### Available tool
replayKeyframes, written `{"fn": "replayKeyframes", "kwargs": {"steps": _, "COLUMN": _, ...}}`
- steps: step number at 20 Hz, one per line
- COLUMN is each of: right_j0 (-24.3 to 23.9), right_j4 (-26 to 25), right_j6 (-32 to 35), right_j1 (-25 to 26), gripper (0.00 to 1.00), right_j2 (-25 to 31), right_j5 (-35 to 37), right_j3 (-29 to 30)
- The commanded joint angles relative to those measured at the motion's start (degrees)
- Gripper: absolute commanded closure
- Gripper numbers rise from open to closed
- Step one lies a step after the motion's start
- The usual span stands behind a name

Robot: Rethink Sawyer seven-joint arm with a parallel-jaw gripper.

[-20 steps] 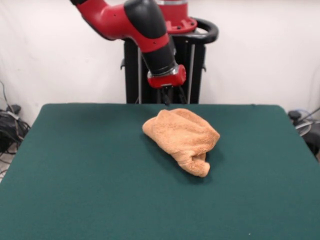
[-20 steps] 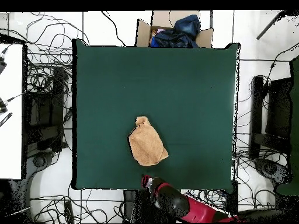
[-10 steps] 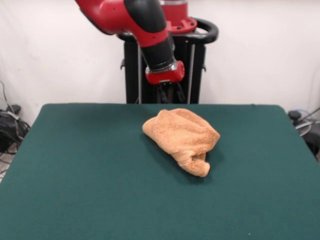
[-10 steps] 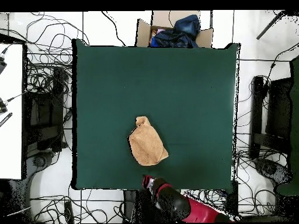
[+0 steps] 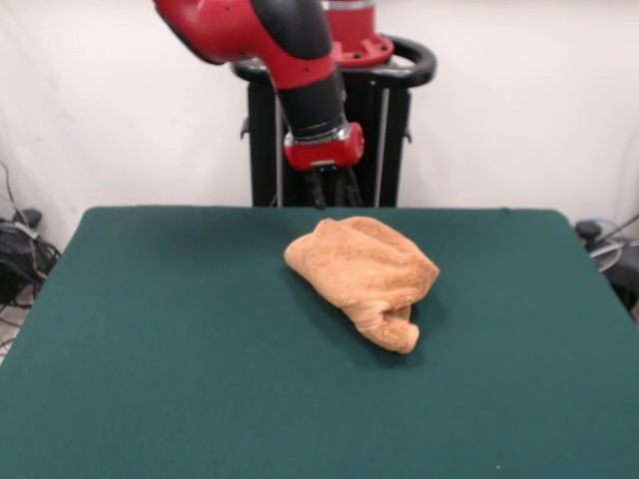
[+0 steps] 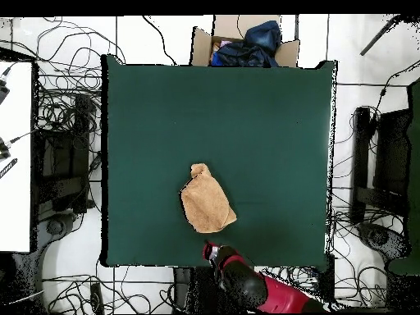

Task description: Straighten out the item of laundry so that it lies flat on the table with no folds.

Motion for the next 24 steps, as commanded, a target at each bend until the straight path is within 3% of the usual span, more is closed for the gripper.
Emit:
{"fn": "replayKeyframes", "kwargs": {"steps": 1, "right_j0": 2.7, "right_j4": 0.7, "right_j6": 11.2, "right_j1": 0.2, "gripper": 0.0, "right_j2": 2.4, "right_j5": -3.8, "right_j3": -6.7}}
{"fn": "replayKeyframes", "kwargs": {"steps": 15, "right_j0": 3.4, "right_j4": 0.1, "right_j6": 10.5, "right_j1": 1.1, "gripper": 0.0, "right_j2": 1.6, "right_j5": -5.2, "right_j3": -8.8}}
{"fn": "replayKeyframes", "kwargs": {"steps": 24, "right_j0": 6.6, "right_j4": 1.0, "right_j6": 9.2, "right_j1": -0.1, "gripper": 0.0, "right_j2": -2.3, "right_j5": -4.1, "right_j3": -9.7}}
